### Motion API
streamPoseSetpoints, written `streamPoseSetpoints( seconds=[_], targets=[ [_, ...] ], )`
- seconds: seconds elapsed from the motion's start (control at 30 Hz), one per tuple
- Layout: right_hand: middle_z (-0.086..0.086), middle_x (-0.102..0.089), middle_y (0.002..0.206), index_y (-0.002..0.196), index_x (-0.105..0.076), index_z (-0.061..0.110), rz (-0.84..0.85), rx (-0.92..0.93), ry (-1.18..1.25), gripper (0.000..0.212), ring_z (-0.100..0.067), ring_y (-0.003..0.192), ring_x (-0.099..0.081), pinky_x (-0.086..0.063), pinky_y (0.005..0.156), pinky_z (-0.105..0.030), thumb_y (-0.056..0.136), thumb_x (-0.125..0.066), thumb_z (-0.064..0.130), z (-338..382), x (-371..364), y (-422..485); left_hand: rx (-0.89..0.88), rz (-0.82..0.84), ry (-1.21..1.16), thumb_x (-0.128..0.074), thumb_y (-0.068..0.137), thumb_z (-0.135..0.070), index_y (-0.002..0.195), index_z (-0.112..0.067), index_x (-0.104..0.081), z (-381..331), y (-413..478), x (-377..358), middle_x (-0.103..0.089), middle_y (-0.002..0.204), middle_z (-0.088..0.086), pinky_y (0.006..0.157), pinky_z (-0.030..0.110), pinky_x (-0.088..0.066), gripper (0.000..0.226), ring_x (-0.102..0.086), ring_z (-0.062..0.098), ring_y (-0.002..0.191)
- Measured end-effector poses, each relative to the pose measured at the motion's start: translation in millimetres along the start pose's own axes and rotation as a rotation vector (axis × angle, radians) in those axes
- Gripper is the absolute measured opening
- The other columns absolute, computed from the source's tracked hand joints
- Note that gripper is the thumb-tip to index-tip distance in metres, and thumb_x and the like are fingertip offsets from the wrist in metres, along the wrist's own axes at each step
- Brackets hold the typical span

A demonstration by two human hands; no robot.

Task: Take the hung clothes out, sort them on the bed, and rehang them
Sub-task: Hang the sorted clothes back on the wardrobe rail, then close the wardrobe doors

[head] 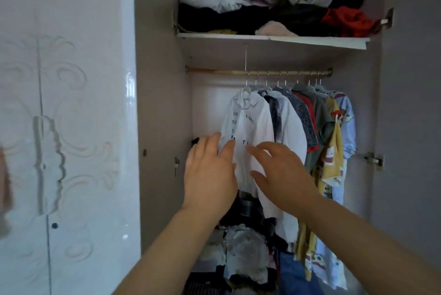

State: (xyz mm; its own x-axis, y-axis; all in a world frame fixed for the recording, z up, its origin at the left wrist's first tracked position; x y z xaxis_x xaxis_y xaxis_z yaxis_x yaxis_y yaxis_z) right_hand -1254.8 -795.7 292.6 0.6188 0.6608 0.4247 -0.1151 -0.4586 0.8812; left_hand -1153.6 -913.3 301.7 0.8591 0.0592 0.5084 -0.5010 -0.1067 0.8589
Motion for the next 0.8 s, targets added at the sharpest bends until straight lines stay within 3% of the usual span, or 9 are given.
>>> streamPoseSetpoints(
  seconds=[0.1,0.2,0.27,0.37,0.43,0.53,0.67,0.8],
  targets=[
    [-0.016,-0.06,0.116,0.126,-0.057,0.01,-0.068,-0.04,0.069,0.049,-0.036,0.106,-0.057,-0.047,0.089,-0.046,0.079,-0.061,0.024,37,32,22,-0.073,-0.229,0.007,-0.076,0.066,-0.006,0.116,-0.004,-0.061,16,-15,45,-0.057,0.123,0.022,0.092,0.052,-0.045,0.053,-0.053,0.041,0.114],
    [-0.014,-0.057,0.124,0.131,-0.052,0.013,-0.166,-0.037,0.106,0.049,-0.033,0.115,-0.052,-0.042,0.096,-0.044,0.083,-0.056,0.025,70,62,44,-0.071,-0.462,-0.002,-0.062,0.08,-0.009,0.128,-0.008,-0.051,33,-31,80,-0.048,0.135,0.019,0.104,0.046,-0.034,0.05,-0.038,0.036,0.129],
    [-0.013,-0.055,0.127,0.133,-0.05,0.014,-0.227,-0.007,0.138,0.048,-0.031,0.119,-0.049,-0.039,0.099,-0.043,0.087,-0.051,0.027,94,76,59,0.017,-0.524,0.008,-0.054,0.085,-0.02,0.135,-0.008,-0.041,52,-37,94,-0.039,0.142,0.019,0.108,0.043,-0.026,0.052,-0.03,0.035,0.133],
    [-0.011,-0.053,0.131,0.135,-0.048,0.016,-0.266,0.051,0.138,0.049,-0.032,0.124,-0.047,-0.038,0.101,-0.047,0.09,-0.04,0.033,126,85,82,0.217,-0.453,-0.046,-0.042,0.089,-0.039,0.142,-0.003,-0.026,83,-38,99,-0.028,0.148,0.024,0.109,0.047,-0.023,0.066,-0.027,0.038,0.136],
    [-0.013,-0.055,0.13,0.132,-0.051,0.015,-0.27,0.103,0.138,0.049,-0.034,0.123,-0.049,-0.039,0.101,-0.05,0.088,-0.041,0.032,145,85,97,0.34,-0.284,-0.126,-0.036,0.09,-0.051,0.147,-0.002,-0.014,99,-35,91,-0.019,0.152,0.022,0.113,0.047,-0.018,0.079,-0.02,0.035,0.14],
    [-0.013,-0.054,0.132,0.131,-0.053,0.016,-0.224,0.162,0.124,0.047,-0.035,0.124,-0.048,-0.036,0.101,-0.052,0.087,-0.046,0.03,164,84,114,0.345,-0.035,-0.36,-0.047,0.093,-0.047,0.148,-0.007,0.005,107,-34,72,-0.012,0.156,0.013,0.116,0.038,-0.016,0.086,-0.017,0.026,0.142],
    [-0.01,-0.045,0.142,0.138,-0.046,0.02,-0.087,0.182,0.14,0.05,-0.032,0.136,-0.034,-0.024,0.11,-0.048,0.089,-0.046,0.029,169,80,128,0.327,-0.078,-0.505,-0.051,0.093,-0.036,0.149,-0.015,0.005,99,-34,69,-0.006,0.157,-0.002,0.109,0.02,-0.014,0.082,-0.011,0.011,0.143],
    [-0.012,-0.054,0.133,0.129,-0.056,0.017,-0.091,0.263,0.036,0.044,-0.035,0.127,-0.046,-0.032,0.104,-0.05,0.088,-0.046,0.03,166,72,140,0.186,-0.136,-0.537,-0.047,0.095,-0.031,0.146,-0.03,0.008,88,-33,60,-0.003,0.15,-0.02,0.106,0.013,-0.017,0.075,-0.014,-0.005,0.136]
  ],
)
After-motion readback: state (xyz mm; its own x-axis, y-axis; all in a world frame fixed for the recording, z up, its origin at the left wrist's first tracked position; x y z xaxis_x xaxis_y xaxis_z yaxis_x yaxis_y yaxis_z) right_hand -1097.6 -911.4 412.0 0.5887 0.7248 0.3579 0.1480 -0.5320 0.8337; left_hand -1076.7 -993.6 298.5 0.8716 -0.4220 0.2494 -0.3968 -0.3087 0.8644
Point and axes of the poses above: each hand's wrist, its own y-axis towards the middle knuckle, its own x-axis out of the back of the hand, z = x × y, the point moved 2 cm from there along y, towards the middle knuckle
